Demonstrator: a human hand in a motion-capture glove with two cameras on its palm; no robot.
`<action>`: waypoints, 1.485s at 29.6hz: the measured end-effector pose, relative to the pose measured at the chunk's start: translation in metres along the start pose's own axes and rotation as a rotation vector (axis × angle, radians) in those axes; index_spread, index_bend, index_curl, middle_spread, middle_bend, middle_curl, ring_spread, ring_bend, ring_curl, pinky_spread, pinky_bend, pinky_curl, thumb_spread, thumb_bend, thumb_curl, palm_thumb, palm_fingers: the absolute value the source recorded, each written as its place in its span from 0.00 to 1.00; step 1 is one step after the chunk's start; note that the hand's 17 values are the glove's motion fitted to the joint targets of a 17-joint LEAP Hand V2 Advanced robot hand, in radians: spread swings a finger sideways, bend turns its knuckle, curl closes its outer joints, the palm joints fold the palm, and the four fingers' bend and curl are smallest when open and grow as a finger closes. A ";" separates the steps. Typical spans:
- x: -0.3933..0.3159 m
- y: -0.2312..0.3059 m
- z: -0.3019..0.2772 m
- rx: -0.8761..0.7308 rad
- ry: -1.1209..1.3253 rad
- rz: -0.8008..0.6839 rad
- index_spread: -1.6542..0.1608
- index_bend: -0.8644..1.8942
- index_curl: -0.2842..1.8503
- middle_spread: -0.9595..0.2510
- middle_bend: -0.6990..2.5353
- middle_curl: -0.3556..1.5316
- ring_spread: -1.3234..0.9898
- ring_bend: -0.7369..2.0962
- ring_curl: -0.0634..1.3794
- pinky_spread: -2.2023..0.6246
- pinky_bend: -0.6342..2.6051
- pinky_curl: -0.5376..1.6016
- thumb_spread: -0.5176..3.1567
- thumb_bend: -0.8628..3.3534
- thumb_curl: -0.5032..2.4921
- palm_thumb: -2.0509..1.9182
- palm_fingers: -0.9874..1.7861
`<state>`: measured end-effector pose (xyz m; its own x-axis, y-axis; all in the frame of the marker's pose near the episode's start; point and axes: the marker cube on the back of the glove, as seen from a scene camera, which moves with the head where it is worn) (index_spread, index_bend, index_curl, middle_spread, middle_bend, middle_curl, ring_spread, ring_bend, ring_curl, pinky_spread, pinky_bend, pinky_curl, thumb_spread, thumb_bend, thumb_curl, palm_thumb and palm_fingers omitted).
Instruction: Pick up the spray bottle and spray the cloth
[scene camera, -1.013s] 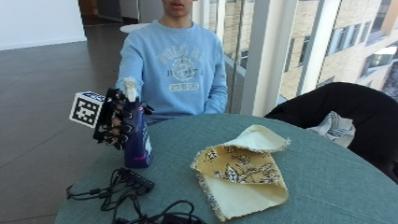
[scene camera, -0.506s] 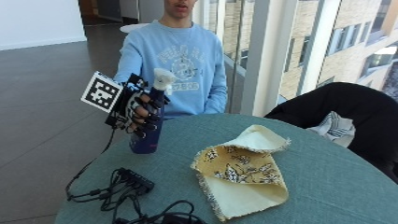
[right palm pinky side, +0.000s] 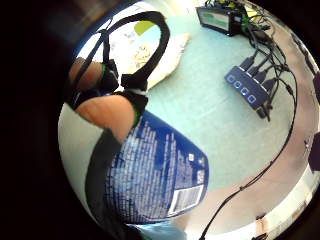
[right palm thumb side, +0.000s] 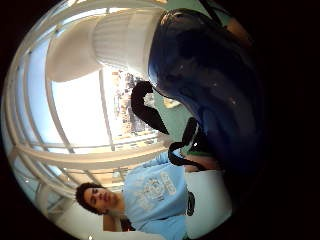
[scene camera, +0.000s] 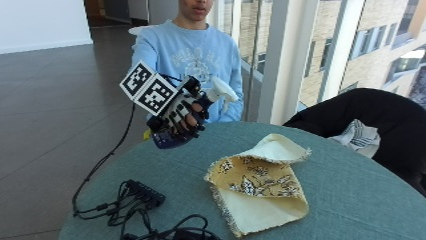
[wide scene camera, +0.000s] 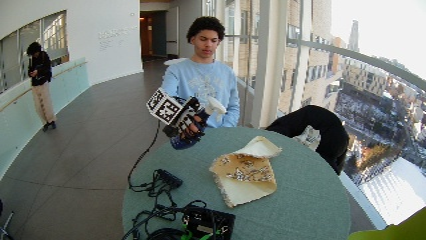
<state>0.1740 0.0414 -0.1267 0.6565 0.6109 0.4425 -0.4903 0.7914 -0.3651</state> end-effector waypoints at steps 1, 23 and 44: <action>-0.002 -0.002 0.004 -0.023 0.003 0.005 0.75 0.36 0.29 0.74 0.26 0.38 0.56 0.45 0.32 0.88 0.27 0.42 0.36 0.20 0.35 0.75 0.69; -0.007 -0.023 0.040 -0.177 0.021 0.080 0.77 0.36 0.30 0.74 0.26 0.36 0.57 0.47 0.32 0.87 0.29 0.43 0.36 0.20 0.36 0.74 0.70; -0.011 -0.024 0.043 -0.214 0.032 0.118 0.78 0.36 0.30 0.74 0.26 0.36 0.57 0.47 0.32 0.87 0.29 0.43 0.36 0.20 0.37 0.74 0.70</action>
<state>0.1541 0.0165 -0.0877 0.6217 0.6950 0.3612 -0.4344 0.6897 -0.5793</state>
